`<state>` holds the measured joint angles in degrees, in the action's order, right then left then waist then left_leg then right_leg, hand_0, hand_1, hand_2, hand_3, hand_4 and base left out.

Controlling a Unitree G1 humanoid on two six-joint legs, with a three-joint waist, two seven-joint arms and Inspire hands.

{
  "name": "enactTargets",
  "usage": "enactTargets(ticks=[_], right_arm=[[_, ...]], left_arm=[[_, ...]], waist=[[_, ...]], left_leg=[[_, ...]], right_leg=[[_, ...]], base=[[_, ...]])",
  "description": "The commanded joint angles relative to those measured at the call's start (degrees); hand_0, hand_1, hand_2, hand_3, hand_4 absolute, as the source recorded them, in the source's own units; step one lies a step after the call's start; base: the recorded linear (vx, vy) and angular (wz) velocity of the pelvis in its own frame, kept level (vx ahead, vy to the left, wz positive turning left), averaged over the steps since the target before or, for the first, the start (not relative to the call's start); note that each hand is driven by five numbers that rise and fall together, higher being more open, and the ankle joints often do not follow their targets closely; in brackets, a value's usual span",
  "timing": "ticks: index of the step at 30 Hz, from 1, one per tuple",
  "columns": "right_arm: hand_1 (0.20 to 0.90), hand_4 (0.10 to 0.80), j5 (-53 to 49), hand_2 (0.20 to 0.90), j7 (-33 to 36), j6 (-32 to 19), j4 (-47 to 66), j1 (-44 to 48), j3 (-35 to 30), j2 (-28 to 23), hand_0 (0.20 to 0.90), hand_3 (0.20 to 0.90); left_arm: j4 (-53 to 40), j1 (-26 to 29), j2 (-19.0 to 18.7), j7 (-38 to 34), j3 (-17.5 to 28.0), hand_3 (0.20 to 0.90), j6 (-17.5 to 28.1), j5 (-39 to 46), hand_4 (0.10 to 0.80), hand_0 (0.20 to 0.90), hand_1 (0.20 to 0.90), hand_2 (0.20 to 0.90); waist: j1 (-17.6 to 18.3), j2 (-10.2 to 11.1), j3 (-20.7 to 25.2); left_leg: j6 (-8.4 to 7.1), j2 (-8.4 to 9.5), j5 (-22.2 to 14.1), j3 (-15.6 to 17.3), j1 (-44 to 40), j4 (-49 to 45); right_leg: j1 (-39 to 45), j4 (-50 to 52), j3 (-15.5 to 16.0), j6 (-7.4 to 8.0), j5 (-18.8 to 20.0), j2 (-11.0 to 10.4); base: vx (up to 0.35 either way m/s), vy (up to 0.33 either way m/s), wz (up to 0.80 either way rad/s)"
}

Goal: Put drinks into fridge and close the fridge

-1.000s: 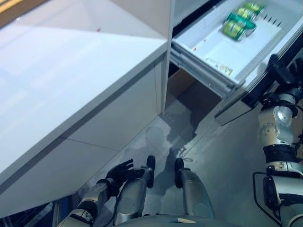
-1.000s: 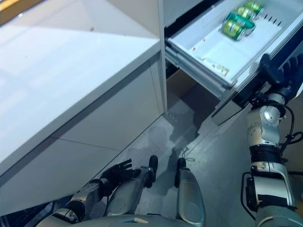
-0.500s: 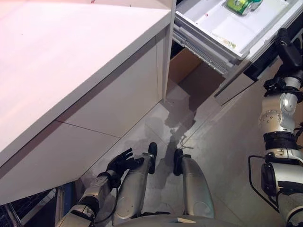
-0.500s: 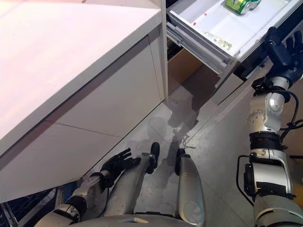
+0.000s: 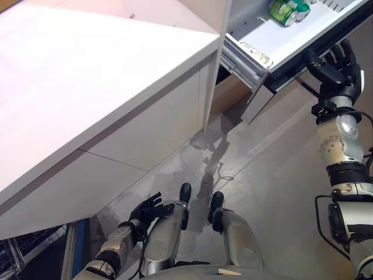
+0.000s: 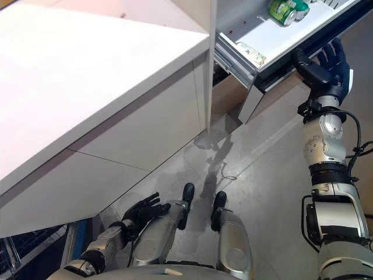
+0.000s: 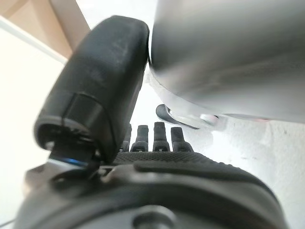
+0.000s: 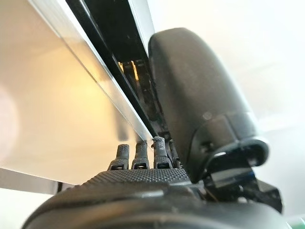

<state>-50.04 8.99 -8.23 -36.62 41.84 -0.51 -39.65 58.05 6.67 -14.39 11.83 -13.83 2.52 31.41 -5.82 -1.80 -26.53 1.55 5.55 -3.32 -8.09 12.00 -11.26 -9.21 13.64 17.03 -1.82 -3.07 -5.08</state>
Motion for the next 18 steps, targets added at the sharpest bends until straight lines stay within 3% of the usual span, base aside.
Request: enactTargets(ticks=[1, 6, 11, 18], right_arm=[[0.9, 0.8, -1.9, 0.9, -8.8, 1.0, -0.2, 13.8, 8.6, 0.7, 0.9, 0.9], [0.9, 0.8, -1.5, 0.9, -8.2, 1.6, -0.3, 13.8, 8.9, 0.7, 0.9, 0.9], [0.9, 0.8, -0.9, 0.9, -7.6, 1.6, 0.8, 12.4, 7.8, 0.4, 0.9, 0.9], [0.9, 0.8, -2.7, 0.9, -4.9, 0.6, 5.3, 7.2, 3.9, 0.9, 0.9, 0.9]], left_arm=[[-0.3, -4.5, -5.9, 1.4, -2.5, 0.9, -0.2, -2.3, 0.8, 0.9, 0.9, 0.9], [1.5, -6.1, -5.9, 1.9, -1.4, 0.9, -0.4, -4.0, 0.8, 0.9, 0.9, 0.9], [3.0, -7.6, -5.1, 2.3, -0.8, 0.9, -0.3, -4.6, 0.8, 0.9, 0.9, 0.9], [5.5, -8.2, -4.3, 2.3, 0.7, 0.9, -0.7, -4.9, 0.8, 0.9, 0.9, 0.9]], waist=[[-7.0, 2.8, 6.5], [-7.4, 4.0, 10.7], [-6.5, 4.6, 14.3], [-3.4, 5.0, 19.3]], left_leg=[[1.03, 0.85, 0.4, 0.6, -3.2, 0.5], [0.1, -0.11, 2.1, 0.5, -7.8, 6.5], [-0.32, -0.7, 2.4, 1.9, -10.7, 9.7], [-0.45, -1.63, 2.2, 4.9, -14.5, 13.2]], right_leg=[[3.3, -2.5, -4.7, 3.61, 0.6, -1.1], [7.9, -8.5, -3.7, 4.04, 2.3, -0.3], [10.0, -12.7, -4.8, 4.31, 4.0, 0.5], [12.0, -15.2, -7.0, 4.45, 4.7, 1.6]], base=[[0.105, -0.006, 0.41], [0.091, -0.009, 0.19], [0.067, 0.004, 0.3], [0.027, -0.04, -0.15]])
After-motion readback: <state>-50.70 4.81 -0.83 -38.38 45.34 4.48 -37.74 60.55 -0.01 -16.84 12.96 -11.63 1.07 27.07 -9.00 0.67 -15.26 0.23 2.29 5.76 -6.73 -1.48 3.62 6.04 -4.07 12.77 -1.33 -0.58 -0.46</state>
